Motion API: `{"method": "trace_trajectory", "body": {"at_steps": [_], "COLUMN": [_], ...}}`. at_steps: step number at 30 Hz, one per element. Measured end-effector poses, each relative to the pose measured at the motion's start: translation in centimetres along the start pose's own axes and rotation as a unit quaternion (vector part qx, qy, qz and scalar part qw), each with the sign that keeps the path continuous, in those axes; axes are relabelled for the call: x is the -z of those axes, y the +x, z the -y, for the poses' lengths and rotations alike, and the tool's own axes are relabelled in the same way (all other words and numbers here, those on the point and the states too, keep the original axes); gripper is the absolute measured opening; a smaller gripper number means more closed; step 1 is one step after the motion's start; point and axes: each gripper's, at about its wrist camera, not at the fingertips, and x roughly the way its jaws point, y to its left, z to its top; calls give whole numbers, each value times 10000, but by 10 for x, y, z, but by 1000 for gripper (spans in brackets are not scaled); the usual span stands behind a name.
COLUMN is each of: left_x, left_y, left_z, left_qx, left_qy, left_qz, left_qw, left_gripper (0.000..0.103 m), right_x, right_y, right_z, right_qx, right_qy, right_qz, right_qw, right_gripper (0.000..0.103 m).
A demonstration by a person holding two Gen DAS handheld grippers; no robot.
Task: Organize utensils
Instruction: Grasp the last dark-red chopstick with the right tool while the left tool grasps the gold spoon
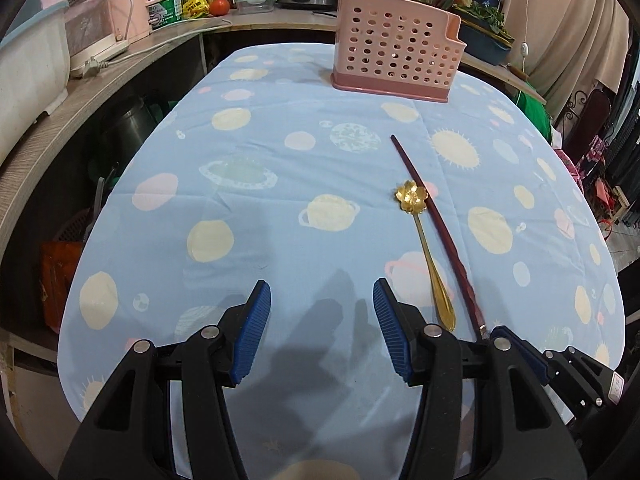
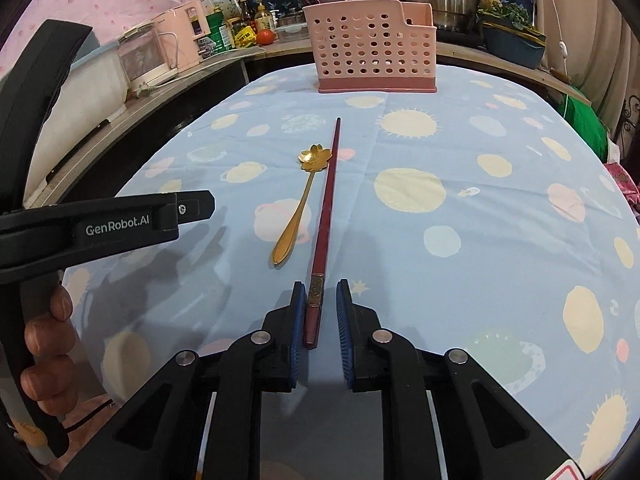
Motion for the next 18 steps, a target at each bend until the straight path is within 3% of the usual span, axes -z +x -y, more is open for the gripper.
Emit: {"method": "trace_trajectory", "body": {"at_steps": [9, 13, 18], "left_x": [6, 7, 9], "left_y": [0, 0, 4], "left_z": [13, 24, 42], "left_qx": [172, 369, 531], "left_qy": [105, 142, 286], "left_qz": [-31, -66, -119], "left_qw": [9998, 9992, 9981], "left_gripper": [66, 78, 78], "right_x": [1, 2, 4], "right_y": [-8, -10, -11], "right_z": [28, 45, 59], "right_qx": [223, 275, 231], "right_qy": [527, 796, 1047], "right_qz": [169, 181, 186], "right_qw": [9982, 9963, 9941], "right_gripper": [7, 7, 7]}}
